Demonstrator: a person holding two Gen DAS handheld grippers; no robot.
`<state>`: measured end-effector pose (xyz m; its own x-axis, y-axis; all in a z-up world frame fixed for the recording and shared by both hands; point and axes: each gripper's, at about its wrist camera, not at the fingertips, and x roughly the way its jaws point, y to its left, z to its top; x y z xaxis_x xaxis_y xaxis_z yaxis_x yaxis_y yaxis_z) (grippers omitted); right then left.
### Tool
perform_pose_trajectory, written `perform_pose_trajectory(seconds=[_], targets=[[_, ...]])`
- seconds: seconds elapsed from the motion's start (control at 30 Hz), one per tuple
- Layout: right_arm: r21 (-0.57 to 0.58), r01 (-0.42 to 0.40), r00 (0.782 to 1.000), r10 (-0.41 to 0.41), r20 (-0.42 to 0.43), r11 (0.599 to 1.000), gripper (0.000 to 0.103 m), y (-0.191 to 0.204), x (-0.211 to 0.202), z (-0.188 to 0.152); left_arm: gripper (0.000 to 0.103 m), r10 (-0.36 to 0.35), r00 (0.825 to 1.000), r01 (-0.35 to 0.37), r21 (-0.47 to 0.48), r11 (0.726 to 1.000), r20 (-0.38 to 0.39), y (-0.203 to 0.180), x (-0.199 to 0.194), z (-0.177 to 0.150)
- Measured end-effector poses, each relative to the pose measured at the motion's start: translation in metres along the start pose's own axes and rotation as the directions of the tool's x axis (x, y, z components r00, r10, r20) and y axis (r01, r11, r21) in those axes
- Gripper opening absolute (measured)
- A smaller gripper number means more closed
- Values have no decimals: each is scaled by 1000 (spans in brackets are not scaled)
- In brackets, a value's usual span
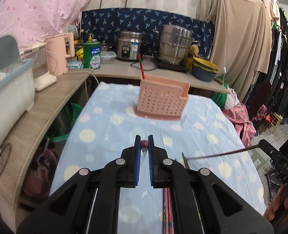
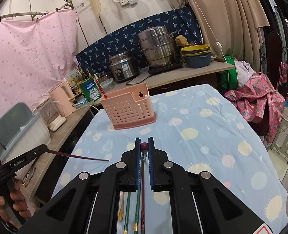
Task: Organize utensils
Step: 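Carry the dark red chopsticks up and insert them into the pink holder with both tools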
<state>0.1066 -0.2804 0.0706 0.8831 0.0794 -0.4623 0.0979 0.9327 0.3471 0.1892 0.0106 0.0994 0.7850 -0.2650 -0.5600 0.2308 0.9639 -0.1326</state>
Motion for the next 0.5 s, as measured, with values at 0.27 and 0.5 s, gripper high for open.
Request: perform_pose_trajectory(seconds=[0.27, 0.5], targets=[[16, -12, 998, 11, 69, 1000, 7, 0, 17, 45, 7, 0, 997, -1, 7, 1000, 79, -4, 10, 50], [12, -38, 988, 36, 149, 999, 7, 11, 37, 87, 7, -11, 984, 10, 10, 1000, 177, -13, 17, 99]])
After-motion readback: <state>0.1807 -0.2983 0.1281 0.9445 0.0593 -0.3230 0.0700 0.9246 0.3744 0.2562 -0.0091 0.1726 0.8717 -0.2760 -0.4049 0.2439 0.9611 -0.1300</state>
